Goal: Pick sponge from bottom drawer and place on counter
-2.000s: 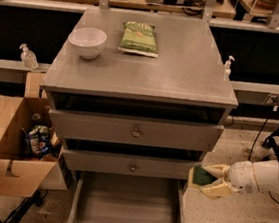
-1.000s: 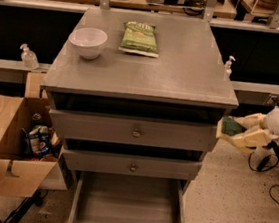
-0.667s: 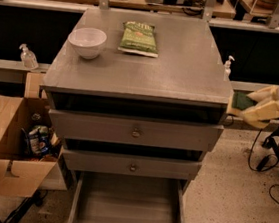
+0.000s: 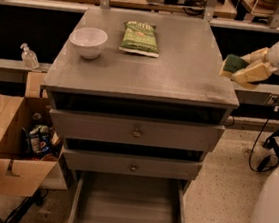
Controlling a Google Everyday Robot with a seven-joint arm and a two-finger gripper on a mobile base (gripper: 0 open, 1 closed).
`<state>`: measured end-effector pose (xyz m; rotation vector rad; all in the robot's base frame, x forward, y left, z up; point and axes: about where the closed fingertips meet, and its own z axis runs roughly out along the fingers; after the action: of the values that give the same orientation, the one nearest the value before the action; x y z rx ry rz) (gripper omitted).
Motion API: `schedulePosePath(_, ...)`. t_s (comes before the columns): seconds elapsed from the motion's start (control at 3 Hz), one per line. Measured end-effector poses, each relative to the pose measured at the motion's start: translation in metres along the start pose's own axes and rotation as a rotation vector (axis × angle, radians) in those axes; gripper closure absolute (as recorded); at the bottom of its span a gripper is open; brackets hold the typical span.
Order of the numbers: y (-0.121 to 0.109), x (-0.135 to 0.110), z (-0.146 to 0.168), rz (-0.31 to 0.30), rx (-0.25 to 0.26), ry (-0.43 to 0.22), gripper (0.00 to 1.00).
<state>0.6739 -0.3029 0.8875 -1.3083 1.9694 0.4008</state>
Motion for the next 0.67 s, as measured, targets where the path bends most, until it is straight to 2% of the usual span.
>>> schedulePosePath(0.33, -0.041, -0.048, 0.029, -0.020, 0.090, -0.078, 1.00)
schedulePosePath(0.67, -0.077, -0.087, 0.056, -0.009, 0.181, -0.165, 1.00)
